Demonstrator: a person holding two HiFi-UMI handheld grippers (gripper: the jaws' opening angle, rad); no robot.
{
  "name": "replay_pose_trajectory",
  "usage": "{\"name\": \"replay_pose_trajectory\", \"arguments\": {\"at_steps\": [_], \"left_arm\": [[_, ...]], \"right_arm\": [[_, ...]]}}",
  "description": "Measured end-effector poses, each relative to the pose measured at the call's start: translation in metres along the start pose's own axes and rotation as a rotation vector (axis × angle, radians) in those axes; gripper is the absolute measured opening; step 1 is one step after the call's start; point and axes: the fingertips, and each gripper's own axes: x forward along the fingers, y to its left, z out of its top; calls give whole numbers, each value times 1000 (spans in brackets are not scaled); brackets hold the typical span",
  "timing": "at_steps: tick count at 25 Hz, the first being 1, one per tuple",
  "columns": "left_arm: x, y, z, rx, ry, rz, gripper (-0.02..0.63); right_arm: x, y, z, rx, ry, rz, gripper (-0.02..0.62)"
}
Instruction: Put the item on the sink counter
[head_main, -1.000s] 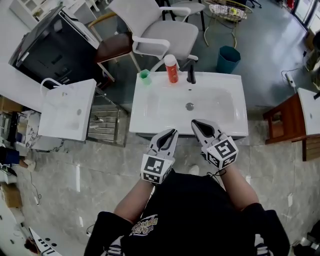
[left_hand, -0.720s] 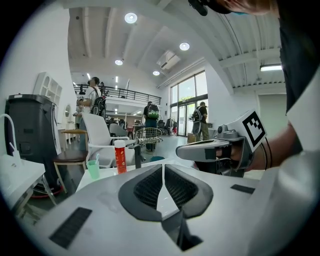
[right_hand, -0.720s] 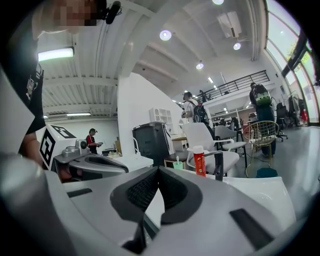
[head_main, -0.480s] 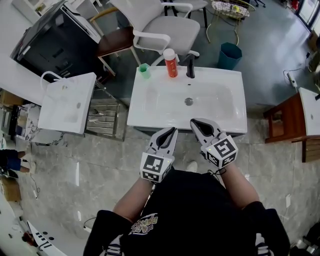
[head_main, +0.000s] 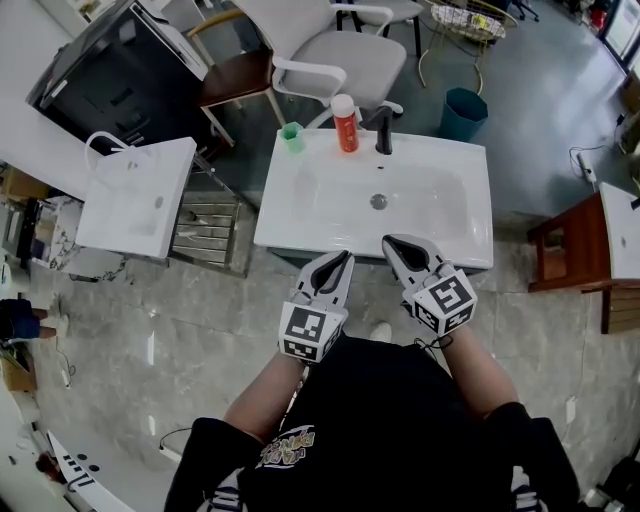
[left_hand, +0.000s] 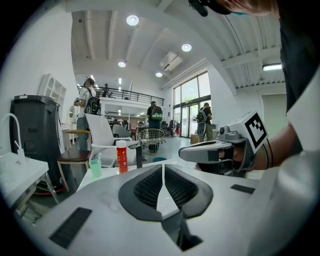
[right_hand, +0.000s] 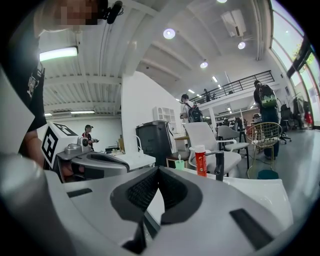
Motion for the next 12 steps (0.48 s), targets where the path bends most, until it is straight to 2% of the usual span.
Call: {"name": "replay_pose_trajectory", "arguments": {"at_steps": [12], "left_arm": [[-1,-4,-3,-4,6,10,26]], "right_arm": [[-4,-1,-5,13,1,0,54]]}}
